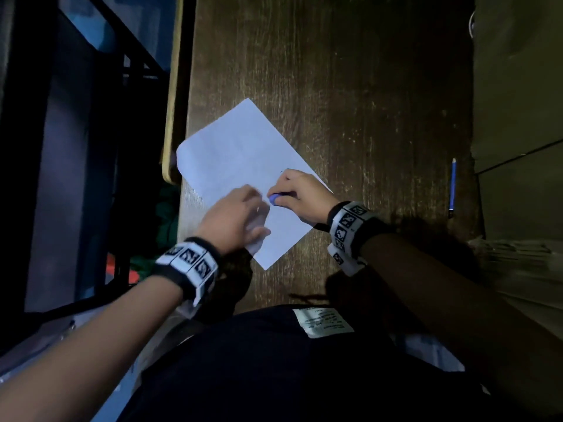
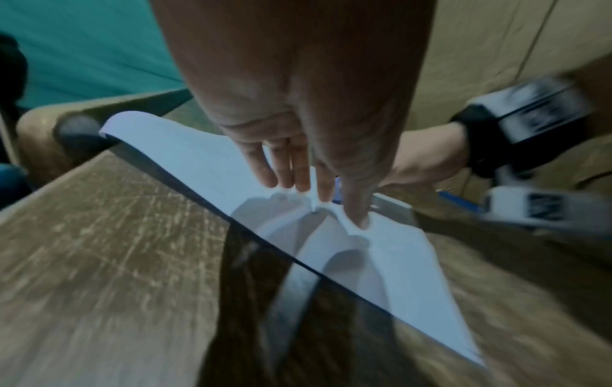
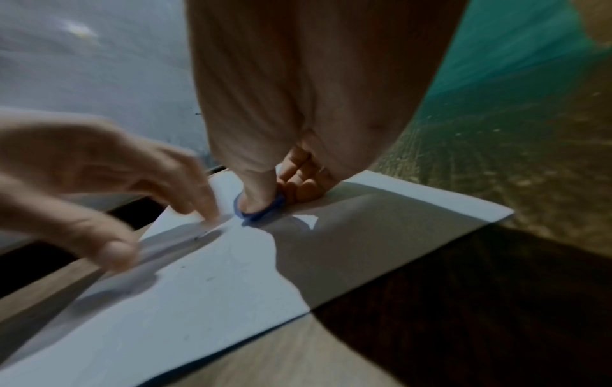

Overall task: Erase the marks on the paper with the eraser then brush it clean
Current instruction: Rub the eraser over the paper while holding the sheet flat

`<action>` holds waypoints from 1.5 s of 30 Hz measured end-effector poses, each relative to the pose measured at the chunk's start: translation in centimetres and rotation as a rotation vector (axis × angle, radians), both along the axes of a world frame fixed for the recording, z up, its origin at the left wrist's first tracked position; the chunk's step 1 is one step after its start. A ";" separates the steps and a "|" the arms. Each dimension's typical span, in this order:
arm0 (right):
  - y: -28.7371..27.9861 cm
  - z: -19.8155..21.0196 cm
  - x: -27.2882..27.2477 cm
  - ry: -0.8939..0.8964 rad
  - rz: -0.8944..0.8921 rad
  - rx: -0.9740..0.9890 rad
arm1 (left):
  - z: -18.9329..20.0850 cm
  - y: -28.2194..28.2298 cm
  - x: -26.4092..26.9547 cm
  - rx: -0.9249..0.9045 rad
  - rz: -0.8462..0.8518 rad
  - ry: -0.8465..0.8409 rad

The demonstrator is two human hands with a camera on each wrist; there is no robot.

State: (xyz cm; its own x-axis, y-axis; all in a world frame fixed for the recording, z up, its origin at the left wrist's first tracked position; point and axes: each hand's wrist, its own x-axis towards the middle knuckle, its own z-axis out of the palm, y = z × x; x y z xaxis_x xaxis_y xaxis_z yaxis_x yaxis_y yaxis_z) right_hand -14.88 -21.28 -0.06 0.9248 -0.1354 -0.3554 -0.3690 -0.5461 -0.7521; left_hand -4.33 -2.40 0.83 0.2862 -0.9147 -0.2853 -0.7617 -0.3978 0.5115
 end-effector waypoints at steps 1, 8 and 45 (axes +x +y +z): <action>0.3 0.0 0.1 -0.012 0.003 -0.022 | -0.6 -0.5 0.6 -0.017 -0.015 0.001; -0.4 -0.1 -2.0 -0.121 -0.355 -0.105 | -2.2 0.8 0.6 0.191 -0.074 -0.248; 3.8 0.3 -1.9 -0.275 0.002 -0.372 | -1.2 -2.1 0.1 0.438 -0.184 -0.314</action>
